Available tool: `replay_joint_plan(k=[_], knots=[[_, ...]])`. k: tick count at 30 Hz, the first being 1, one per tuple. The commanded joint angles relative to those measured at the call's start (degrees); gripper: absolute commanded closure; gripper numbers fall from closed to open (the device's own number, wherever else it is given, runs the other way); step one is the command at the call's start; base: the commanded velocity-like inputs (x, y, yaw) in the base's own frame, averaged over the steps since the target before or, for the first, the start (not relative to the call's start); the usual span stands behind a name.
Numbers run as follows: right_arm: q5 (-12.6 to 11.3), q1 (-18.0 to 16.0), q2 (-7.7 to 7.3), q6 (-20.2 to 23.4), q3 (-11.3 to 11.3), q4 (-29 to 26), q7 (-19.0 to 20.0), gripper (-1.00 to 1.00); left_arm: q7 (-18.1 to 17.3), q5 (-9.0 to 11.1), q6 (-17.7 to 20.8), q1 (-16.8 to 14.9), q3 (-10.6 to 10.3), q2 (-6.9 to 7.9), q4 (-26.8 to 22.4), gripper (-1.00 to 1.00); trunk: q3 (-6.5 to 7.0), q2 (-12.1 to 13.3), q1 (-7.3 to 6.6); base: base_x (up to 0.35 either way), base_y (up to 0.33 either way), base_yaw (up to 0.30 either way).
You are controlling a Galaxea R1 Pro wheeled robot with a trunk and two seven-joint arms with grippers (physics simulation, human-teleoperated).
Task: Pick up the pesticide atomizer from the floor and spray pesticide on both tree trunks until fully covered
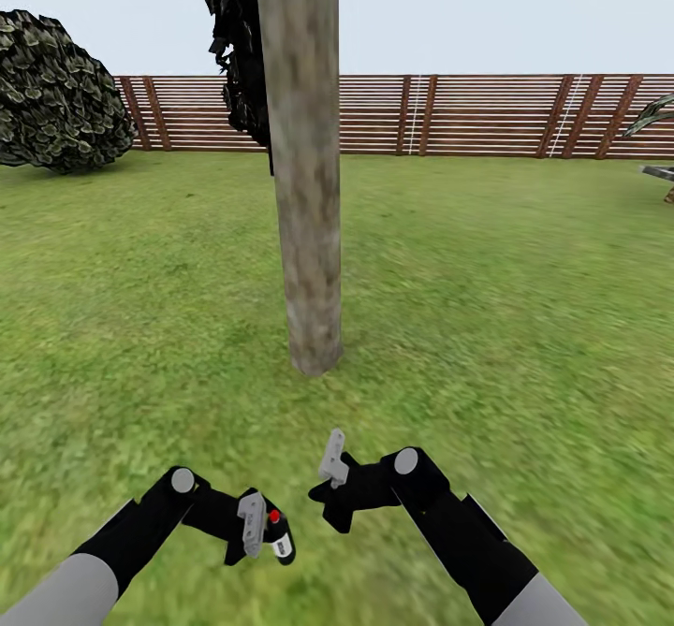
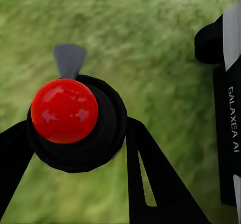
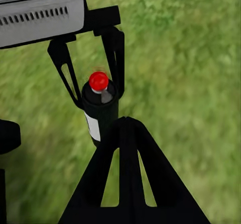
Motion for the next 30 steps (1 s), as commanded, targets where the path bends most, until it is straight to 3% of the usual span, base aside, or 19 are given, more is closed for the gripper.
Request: replay_joint_plan(k=[1,5,30], knots=[[0.3,-0.03,0.02,0.32,-0.06,-0.08,0.29,1.0,0.0,-0.27,-0.46,-0.03,-0.13,-0.22,-0.08,1.0,-0.05,-0.02,-0.01,0.0,0.0,0.0],[0.32,-0.03,0.02,0.32,-0.12,-0.07,0.29,1.0,0.0,-0.28,-0.47,-0.03,-0.15,-1.3,-0.09,1.0,-0.05,-0.02,-0.01,0.0,0.0,0.0],[0.41,-0.03,0.02,0.32,-0.13,-0.07,0.29,1.0,-0.15,0.06,-0.46,-0.03,-0.07,-3.93,-2.05,1.0,-0.05,-0.02,-0.01,0.0,0.0,0.0]])
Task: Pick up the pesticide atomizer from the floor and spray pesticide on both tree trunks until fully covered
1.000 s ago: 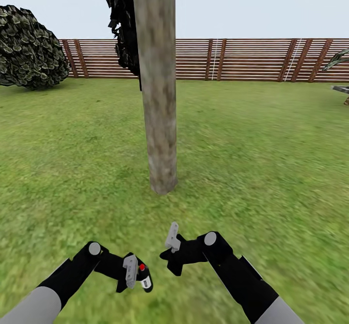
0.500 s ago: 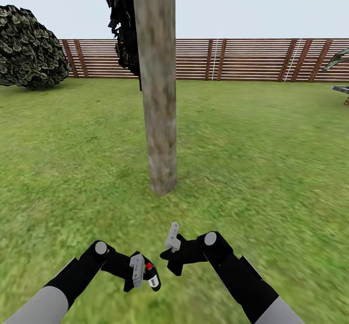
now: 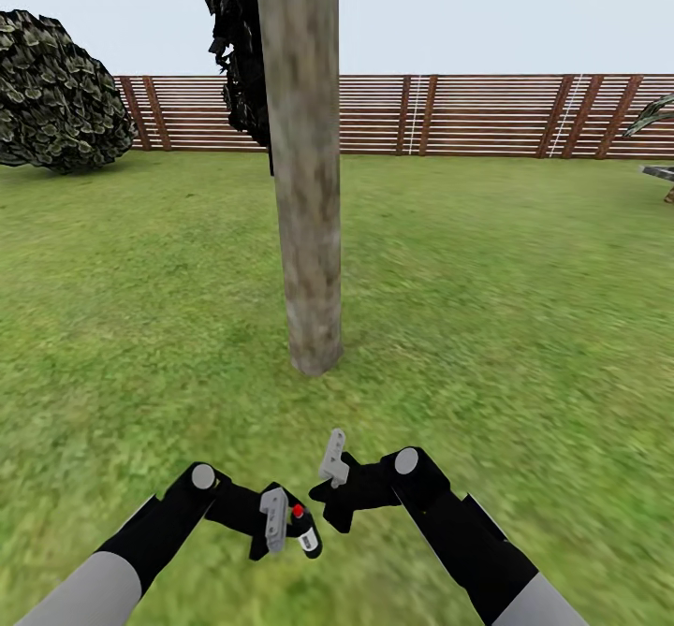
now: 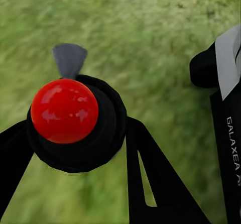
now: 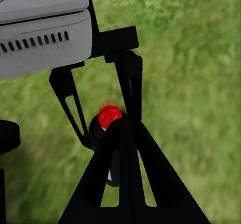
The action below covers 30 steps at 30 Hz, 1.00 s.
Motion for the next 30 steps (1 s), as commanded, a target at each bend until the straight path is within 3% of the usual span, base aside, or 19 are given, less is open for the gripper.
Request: replay_joint_plan(k=[1,30], knots=[[0.33,-0.03,0.02,0.32,-0.02,-0.08,0.29,1.0,0.0,-0.26,-0.47,-0.03,-0.11,-0.07,-0.1,1.0,-0.05,-0.02,-0.01,0.0,0.0,0.0],[0.38,-0.03,0.0,0.32,-0.02,-0.08,0.29,1.0,-2.98,0.01,0.04,-0.12,0.39,-0.26,-4.28,1.0,-0.05,-0.02,-0.01,0.0,0.0,0.0]])
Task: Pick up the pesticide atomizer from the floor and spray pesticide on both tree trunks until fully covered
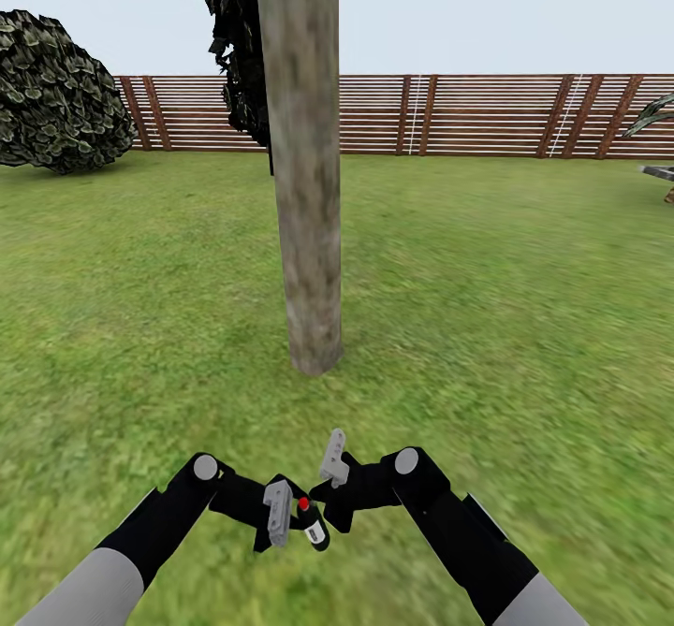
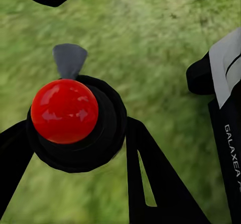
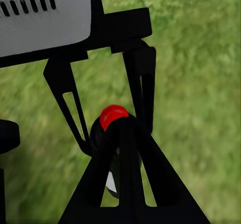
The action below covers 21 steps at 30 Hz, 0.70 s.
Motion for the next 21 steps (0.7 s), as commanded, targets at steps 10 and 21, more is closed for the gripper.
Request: replay_joint_plan(k=[10,21], knots=[[0.3,-0.03,0.04,0.32,-0.02,-0.08,0.29,1.0,-0.11,-0.11,-0.39,-0.03,-0.07,0.04,-0.31,1.0,-0.05,-0.02,-0.01,0.0,0.0,0.0],[0.3,-0.03,0.04,0.32,-0.02,-0.08,0.29,1.0,-1.58,2.56,-0.48,0.05,-0.07,0.12,-1.02,1.0,-0.05,-0.02,-0.01,0.0,0.0,0.0]])
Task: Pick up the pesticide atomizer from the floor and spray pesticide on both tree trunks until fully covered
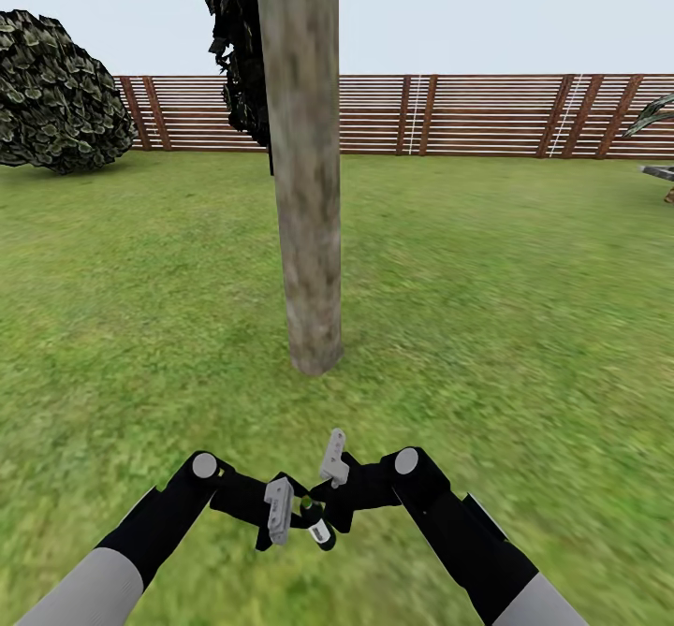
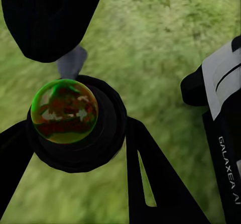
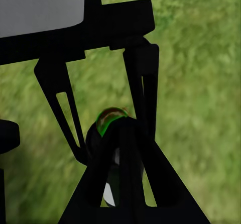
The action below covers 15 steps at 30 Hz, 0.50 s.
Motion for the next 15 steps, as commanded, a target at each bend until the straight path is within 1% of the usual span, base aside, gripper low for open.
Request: replay_joint_plan(k=[1,10,13,15], knots=[[0.3,-0.03,0.02,0.32,-0.02,-0.08,0.29,1.0,-0.02,-0.2,-0.42,-0.03,-0.09,0.04,-0.08,1.0,-0.05,-0.02,-0.01,0.0,0.0,0.0],[0.3,-0.03,0.02,0.32,-0.05,-0.08,0.29,1.0,-0.03,-0.21,-0.3,-0.03,-0.09,0.04,-0.32,1.0,-0.05,-0.02,-0.01,0.0,0.0,0.0],[0.3,-0.03,0.0,0.32,-0.03,-0.08,0.29,1.0,0.41,-0.61,-0.02,-0.02,-0.2,0.04,0.26,1.0,-0.05,-0.02,-0.01,0.0,0.0,0.0],[0.3,-0.03,0.01,0.32,-0.02,-0.08,0.29,1.0,0.72,-1.22,0.05,-0.2,-0.28,0.26,0.88,1.0,-0.05,-0.02,-0.01,0.0,0.0,0.0]])
